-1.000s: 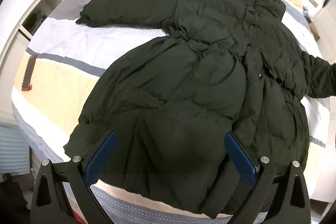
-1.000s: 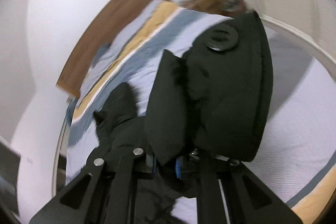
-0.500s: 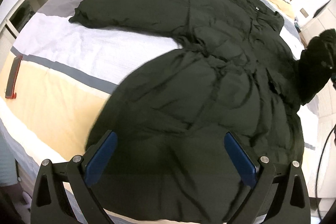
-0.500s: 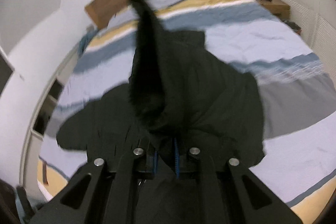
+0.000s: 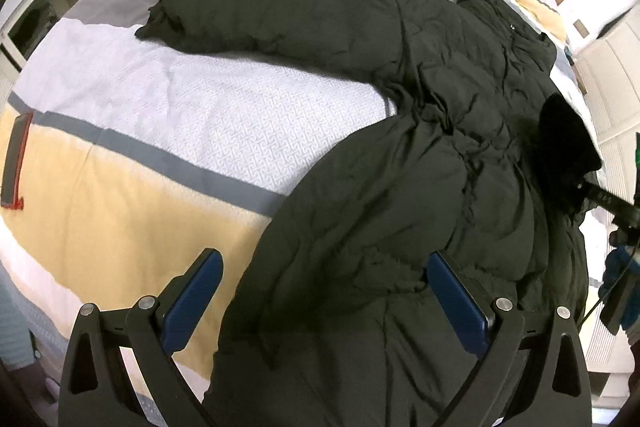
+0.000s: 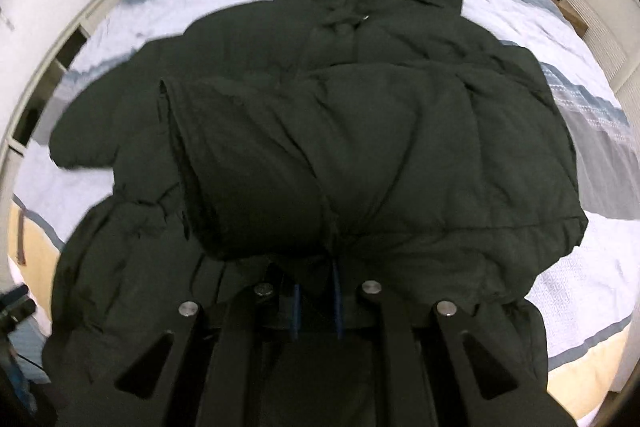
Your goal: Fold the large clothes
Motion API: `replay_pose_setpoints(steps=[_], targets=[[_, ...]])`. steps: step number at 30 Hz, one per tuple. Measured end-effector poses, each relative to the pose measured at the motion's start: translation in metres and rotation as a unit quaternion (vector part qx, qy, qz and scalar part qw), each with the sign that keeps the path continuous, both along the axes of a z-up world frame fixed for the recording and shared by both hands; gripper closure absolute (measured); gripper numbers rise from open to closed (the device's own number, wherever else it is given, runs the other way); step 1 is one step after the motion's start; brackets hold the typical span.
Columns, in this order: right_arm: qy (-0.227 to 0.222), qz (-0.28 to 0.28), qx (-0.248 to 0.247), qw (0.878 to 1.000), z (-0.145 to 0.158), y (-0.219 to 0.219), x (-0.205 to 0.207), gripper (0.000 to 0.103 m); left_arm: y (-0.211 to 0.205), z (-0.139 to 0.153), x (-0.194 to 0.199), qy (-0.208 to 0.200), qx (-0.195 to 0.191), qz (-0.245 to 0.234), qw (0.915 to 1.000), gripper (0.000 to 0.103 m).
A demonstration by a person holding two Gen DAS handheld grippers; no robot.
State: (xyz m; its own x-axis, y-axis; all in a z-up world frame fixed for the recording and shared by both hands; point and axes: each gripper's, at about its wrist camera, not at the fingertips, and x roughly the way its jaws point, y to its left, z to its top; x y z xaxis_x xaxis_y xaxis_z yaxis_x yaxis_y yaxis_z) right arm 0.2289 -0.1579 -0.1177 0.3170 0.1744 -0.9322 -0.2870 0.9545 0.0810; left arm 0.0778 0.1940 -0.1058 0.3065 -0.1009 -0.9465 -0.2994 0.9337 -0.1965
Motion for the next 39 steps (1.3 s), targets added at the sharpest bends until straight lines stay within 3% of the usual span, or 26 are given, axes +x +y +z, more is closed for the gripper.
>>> replay_pose_setpoints(steps=[3,5,7,8,13,18,23,28,33,37,39], targets=[[0.007,0.009,-0.034,0.999,-0.01,0.004,-0.003,0.087,-0.002,-0.003,0.008,-0.005,-0.006,-0.011,0.9999,0.003],[0.015,0.013,-0.046,0.999,-0.013,0.005,-0.009,0.077,-0.008,-0.003,0.014,-0.007,-0.008,-0.023,0.9997,0.003],[0.022,0.027,-0.043,0.998,-0.014,0.008,-0.016,0.054,-0.017,-0.003,0.02,-0.007,-0.011,-0.039,0.9991,0.003],[0.022,0.036,-0.043,0.998,-0.014,0.011,-0.02,0.052,-0.021,-0.004,0.022,-0.005,-0.012,-0.048,0.9988,0.003],[0.027,0.071,0.006,0.997,-0.007,0.009,-0.043,0.052,-0.05,0.002,0.034,-0.007,-0.003,-0.07,0.9975,0.003],[-0.004,0.09,0.054,0.994,0.022,-0.031,-0.053,0.052,-0.095,0.012,0.051,-0.02,0.007,-0.076,0.9969,0.003],[-0.048,0.065,0.023,0.996,0.046,-0.1,-0.02,0.052,-0.158,0.01,0.092,-0.043,-0.002,-0.088,0.9952,0.003],[-0.081,0.038,-0.005,0.996,0.056,-0.149,0.036,0.052,-0.238,0.003,0.156,-0.076,-0.008,-0.103,0.9918,0.003],[-0.075,0.046,0.01,0.996,0.035,-0.147,0.079,0.052,-0.29,-0.022,0.215,-0.083,-0.012,-0.119,0.9894,0.003],[-0.042,0.038,0.025,0.998,0.0,-0.15,0.097,0.052,-0.295,-0.065,0.229,-0.044,0.019,-0.13,0.9904,0.003],[-0.035,0.028,0.019,0.999,-0.011,-0.161,0.1,0.052,-0.284,-0.071,0.224,-0.043,0.02,-0.136,0.9896,0.003]])
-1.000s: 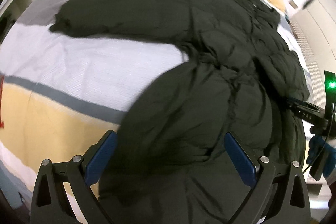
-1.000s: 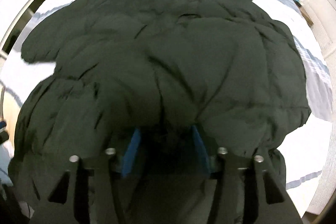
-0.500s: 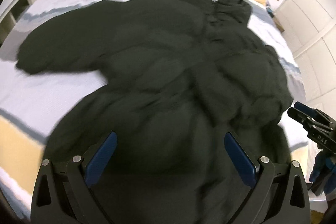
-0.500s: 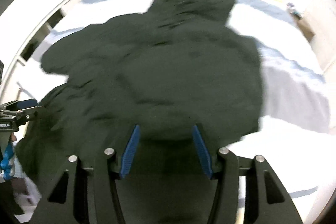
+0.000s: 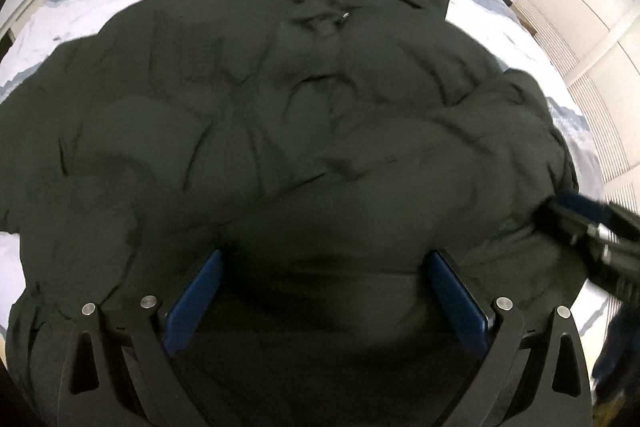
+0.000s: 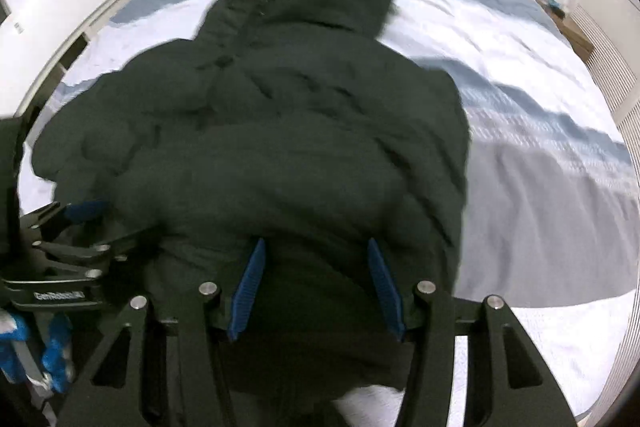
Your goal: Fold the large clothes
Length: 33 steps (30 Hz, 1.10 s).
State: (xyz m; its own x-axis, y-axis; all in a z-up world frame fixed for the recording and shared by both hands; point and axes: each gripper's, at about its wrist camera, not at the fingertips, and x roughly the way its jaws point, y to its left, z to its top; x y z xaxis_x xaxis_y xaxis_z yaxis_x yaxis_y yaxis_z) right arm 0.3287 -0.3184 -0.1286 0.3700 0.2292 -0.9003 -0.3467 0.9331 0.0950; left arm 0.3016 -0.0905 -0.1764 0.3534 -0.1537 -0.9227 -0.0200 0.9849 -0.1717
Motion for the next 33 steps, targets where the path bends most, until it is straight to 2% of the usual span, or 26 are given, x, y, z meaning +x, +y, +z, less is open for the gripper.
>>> replay_pose_setpoints(steps=[5,8,11,15,19,24,33], targets=[[-0.014,-0.033,-0.033,0.999,0.007,-0.029,-0.001,0.052,0.018,0.017,-0.017,-0.015,0.027,0.003,0.9995,0.003],[-0.033,-0.038,-0.012,0.999,0.026,-0.035,-0.011,0.052,0.016,0.031,-0.026,-0.039,0.023,-0.001,0.999,0.003],[-0.036,-0.021,0.01,0.999,0.036,-0.023,-0.025,0.052,0.003,0.026,-0.028,-0.033,0.034,-0.013,0.9988,0.003],[-0.004,-0.002,-0.003,1.0,0.011,-0.005,-0.037,0.052,-0.002,0.013,-0.037,-0.013,0.055,-0.027,0.998,0.003],[0.007,-0.034,-0.016,0.999,0.002,-0.013,-0.042,0.052,0.002,0.022,-0.055,-0.02,0.073,-0.04,0.9963,0.003],[-0.002,-0.055,-0.031,0.998,0.016,-0.012,-0.056,0.052,0.017,0.042,-0.071,-0.036,0.069,-0.037,0.9962,0.003],[0.003,-0.093,-0.006,0.996,0.03,0.003,-0.1,0.052,0.067,0.064,-0.094,-0.044,0.062,-0.011,0.9971,0.003]])
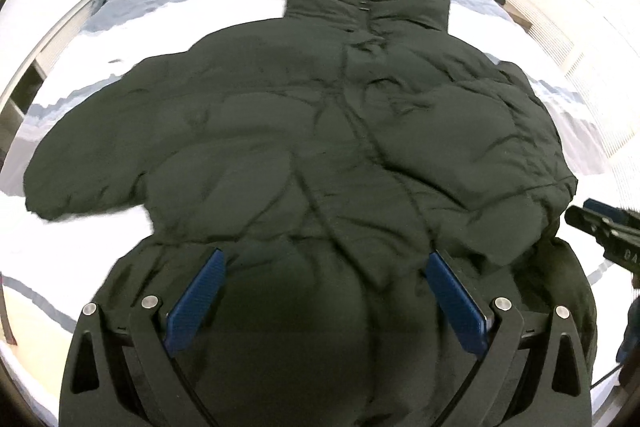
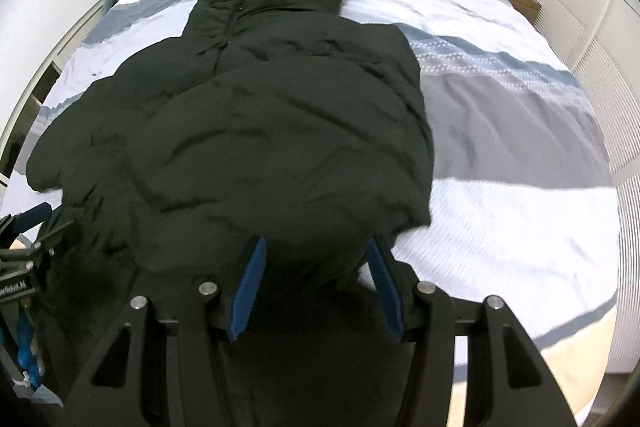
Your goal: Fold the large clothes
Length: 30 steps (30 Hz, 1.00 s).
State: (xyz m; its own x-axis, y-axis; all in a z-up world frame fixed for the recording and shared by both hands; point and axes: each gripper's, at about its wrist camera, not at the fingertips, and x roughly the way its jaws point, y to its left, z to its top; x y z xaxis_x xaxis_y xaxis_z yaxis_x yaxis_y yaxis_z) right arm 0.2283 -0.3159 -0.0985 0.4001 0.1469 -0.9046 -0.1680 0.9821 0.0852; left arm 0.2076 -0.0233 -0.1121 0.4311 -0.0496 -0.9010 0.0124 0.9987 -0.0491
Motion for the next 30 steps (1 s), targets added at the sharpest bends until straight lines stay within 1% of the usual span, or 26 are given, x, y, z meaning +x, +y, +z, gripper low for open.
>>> replay_pose_setpoints(steps=[4,11,21,30], targets=[[0.007,-0.014,0.01,1.0,0.004,0.012,-0.016,0.052,0.024,0.004,-0.01,0.0,-0.002,0.013,0.9999,0.003],[0.013,-0.036,0.008,0.999,0.017,0.032,-0.034,0.052,0.065,0.011,-0.023,-0.003,-0.002,0.028,0.9996,0.003],[0.012,-0.06,-0.02,0.998,0.041,0.052,-0.053,0.052,0.127,0.019,-0.038,-0.003,-0.008,0.056,0.9984,0.003],[0.023,-0.077,-0.02,0.997,0.045,0.077,-0.062,0.052,0.181,0.018,-0.044,0.002,-0.012,0.081,0.9966,0.003]])
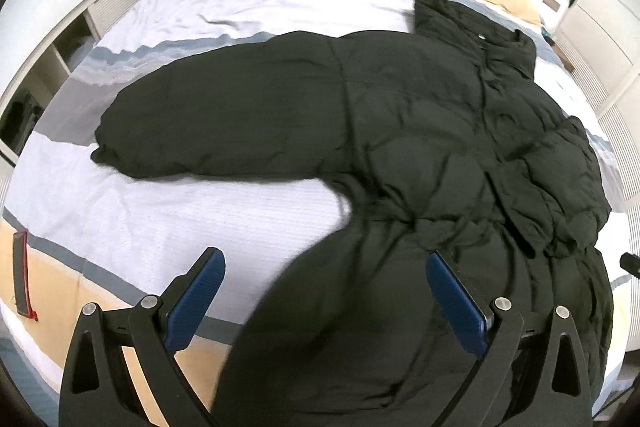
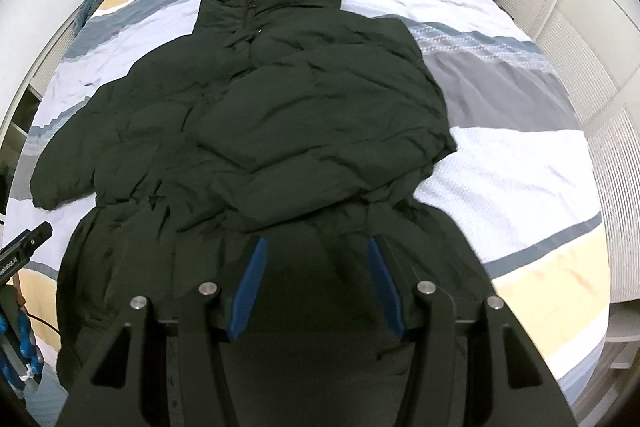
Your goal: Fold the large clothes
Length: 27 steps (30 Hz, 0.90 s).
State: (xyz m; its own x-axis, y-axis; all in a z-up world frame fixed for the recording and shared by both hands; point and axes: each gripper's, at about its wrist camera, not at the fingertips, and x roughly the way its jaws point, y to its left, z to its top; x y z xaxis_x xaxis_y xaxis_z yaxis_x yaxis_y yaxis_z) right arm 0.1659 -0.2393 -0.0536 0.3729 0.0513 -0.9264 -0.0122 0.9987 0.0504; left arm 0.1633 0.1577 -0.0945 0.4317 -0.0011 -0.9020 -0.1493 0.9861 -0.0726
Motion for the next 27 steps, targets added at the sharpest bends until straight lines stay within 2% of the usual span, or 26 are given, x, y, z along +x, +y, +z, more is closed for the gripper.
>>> replay_pose_setpoints(steps=[2,4,5,19,23,27], targets=[[0.002,-0.001,0.001,1.0,-0.001,0.006,-0.001,0.051,0.012,-0.001,0.0,0.002,-0.001,0.007,1.0,0.003],[0.003,-0.002,0.001,1.0,-0.001,0.013,-0.002,0.042,0.024,-0.003,0.001,0.005,-0.004,0.013,0.9999,0.003],[0.003,-0.002,0.0,1.0,-0.001,0.016,-0.003,0.041,0.03,-0.004,0.002,0.006,-0.004,0.017,0.9998,0.003],[0.022,0.006,-0.014,1.0,-0.013,0.043,-0.001,0.04,0.087,-0.021,0.013,0.021,0.013,0.057,0.9981,0.003],[0.028,0.012,-0.02,0.999,-0.016,0.047,-0.004,0.04,0.119,-0.036,0.016,0.036,-0.013,0.093,0.9949,0.003],[0.031,0.012,-0.026,0.999,-0.018,0.043,-0.007,0.04,0.163,-0.052,0.018,0.042,-0.055,0.152,0.9859,0.003]])
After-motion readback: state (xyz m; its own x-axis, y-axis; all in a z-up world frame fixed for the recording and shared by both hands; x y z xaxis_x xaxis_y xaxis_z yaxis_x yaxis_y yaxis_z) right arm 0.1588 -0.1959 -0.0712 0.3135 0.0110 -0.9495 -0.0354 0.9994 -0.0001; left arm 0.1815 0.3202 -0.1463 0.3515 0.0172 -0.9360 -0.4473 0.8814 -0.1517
